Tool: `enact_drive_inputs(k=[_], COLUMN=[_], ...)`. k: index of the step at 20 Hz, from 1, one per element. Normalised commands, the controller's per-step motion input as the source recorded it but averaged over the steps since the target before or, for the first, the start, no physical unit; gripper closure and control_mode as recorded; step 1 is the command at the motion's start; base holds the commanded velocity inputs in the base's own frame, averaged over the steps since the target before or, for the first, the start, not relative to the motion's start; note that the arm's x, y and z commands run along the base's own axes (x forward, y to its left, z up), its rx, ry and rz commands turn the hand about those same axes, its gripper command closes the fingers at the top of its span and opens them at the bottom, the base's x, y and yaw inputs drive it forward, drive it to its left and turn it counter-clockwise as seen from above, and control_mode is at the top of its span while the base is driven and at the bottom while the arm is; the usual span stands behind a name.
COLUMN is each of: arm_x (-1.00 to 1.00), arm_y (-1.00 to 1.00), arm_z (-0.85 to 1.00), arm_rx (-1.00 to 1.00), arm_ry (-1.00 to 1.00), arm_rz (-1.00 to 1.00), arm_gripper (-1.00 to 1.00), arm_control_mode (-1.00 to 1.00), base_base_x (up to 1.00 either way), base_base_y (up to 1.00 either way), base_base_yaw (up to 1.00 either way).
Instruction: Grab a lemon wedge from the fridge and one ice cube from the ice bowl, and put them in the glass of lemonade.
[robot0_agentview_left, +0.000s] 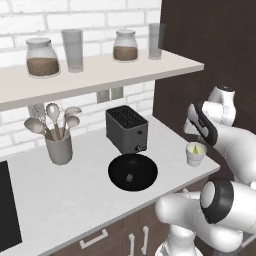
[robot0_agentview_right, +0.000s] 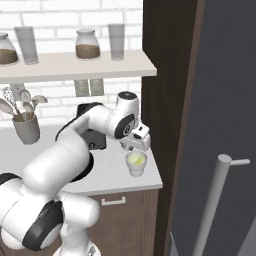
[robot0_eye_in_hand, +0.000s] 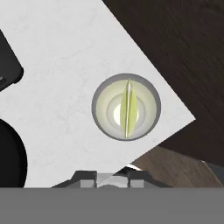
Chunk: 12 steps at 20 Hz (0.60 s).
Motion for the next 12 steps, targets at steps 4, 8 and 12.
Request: enact_drive_inputs(k=[4,8,12], arm_x=[0.18,0.35,0.33], arm_y=[-0.04,-0.04,0.00], arm_z=[0.00,0.00,0.00], arm_rx=[0.02,0.00,-0.01], arm_ry=[-0.05,0.00,0.02], arm_rz=[-0.02,-0.02,-0.04], arm_gripper=[1.00,1.00,1.00], arm_control_mode=[-1.00,-1.00,-1.00], base_base_x=[0.00,0.00,0.00], base_base_y=[0.00,0.00,0.00], base_base_yaw=[0.00,0.00,0.00])
